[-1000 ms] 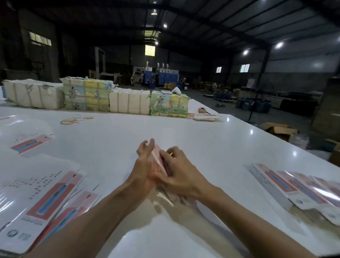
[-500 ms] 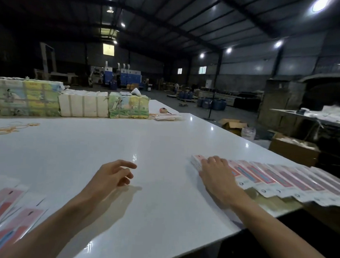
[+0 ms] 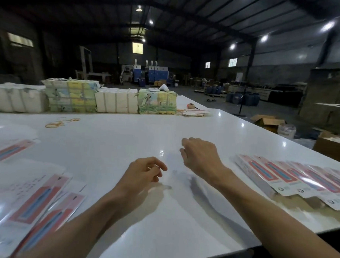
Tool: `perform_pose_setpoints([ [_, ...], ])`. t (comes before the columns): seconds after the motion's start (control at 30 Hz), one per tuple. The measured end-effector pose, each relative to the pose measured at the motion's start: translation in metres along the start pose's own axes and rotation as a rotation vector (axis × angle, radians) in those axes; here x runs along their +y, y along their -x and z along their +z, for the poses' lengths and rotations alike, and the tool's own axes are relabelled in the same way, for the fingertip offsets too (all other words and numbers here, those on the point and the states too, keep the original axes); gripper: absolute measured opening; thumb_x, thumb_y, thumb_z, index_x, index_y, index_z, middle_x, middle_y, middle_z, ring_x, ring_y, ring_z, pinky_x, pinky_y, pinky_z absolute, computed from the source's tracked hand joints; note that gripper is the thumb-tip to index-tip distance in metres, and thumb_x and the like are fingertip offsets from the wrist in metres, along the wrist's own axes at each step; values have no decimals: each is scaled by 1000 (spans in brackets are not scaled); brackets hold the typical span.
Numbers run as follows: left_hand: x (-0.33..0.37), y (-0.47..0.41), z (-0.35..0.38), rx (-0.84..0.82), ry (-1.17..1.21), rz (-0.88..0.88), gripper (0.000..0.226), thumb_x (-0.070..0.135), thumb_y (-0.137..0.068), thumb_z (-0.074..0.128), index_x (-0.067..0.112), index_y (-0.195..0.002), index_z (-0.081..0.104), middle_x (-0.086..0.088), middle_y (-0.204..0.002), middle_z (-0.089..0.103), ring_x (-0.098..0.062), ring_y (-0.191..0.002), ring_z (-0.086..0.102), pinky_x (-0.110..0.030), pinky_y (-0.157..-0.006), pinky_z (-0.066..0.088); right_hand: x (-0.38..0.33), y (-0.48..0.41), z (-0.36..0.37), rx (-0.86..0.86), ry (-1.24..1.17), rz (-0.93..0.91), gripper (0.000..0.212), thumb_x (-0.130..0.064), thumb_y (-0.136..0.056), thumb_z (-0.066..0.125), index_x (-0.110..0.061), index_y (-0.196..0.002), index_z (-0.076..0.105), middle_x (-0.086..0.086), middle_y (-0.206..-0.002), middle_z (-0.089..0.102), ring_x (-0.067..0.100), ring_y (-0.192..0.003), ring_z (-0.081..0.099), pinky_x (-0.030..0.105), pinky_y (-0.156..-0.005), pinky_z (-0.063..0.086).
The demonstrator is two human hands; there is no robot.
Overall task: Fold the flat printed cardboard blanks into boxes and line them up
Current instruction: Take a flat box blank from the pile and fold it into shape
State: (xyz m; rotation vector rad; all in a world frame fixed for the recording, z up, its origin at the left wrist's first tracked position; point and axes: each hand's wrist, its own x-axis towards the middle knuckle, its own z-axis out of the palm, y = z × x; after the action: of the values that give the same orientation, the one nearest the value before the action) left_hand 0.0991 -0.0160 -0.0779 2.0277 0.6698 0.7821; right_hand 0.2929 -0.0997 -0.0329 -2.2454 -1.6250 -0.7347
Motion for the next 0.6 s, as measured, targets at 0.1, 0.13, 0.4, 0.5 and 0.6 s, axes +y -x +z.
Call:
perform_pose_setpoints([
  [0.1, 7, -1, -7, 130, -204, 111, 32, 15, -97, 55, 33, -76, 72, 12, -71, 69, -8, -61, 63, -28, -61, 54, -45, -12, 21, 27, -137, -23, 23, -29, -104, 51, -18, -84, 51, -3, -65, 53, 22, -55, 54, 29, -52, 39],
  [0.13, 10, -2, -11, 157, -293, 132, 28, 19, -97, 55, 33, -78, 71, 15, -71, 69, -7, -61, 62, -31, -64, 56, -53, -10, 30, 18, -161, -29, 22, -28, -103, 50, -19, -83, 49, -4, -63, 50, 24, -54, 50, 29, -49, 29],
  [0.4, 41, -10, -83, -71, -745, -202, 27, 18, -105, 43, 33, -115, 63, 0, -105, 71, -16, -82, 74, -39, -83, 62, -46, 2, 63, -113, -417, -71, 15, -29, -101, 48, -27, -92, 59, -8, -71, 68, 18, -75, 58, 34, -65, 44],
  [0.5, 46, -2, -118, -248, -953, -456, 36, 5, -104, 45, 17, -135, 59, -11, -125, 65, -27, -92, 70, -35, -83, 61, -45, 0, 63, -130, -523, -24, 16, -26, -101, 49, -28, -92, 62, -13, -70, 71, 15, -79, 60, 33, -66, 42],
  [0.6, 45, 21, -148, -302, -1203, -684, 50, 25, -97, 75, 13, -142, 57, -8, -135, 64, -24, -102, 63, -27, -76, 50, -43, -1, 64, -138, -575, -7, 17, -25, -101, 51, -28, -90, 65, -15, -69, 69, 10, -74, 60, 32, -64, 43],
])
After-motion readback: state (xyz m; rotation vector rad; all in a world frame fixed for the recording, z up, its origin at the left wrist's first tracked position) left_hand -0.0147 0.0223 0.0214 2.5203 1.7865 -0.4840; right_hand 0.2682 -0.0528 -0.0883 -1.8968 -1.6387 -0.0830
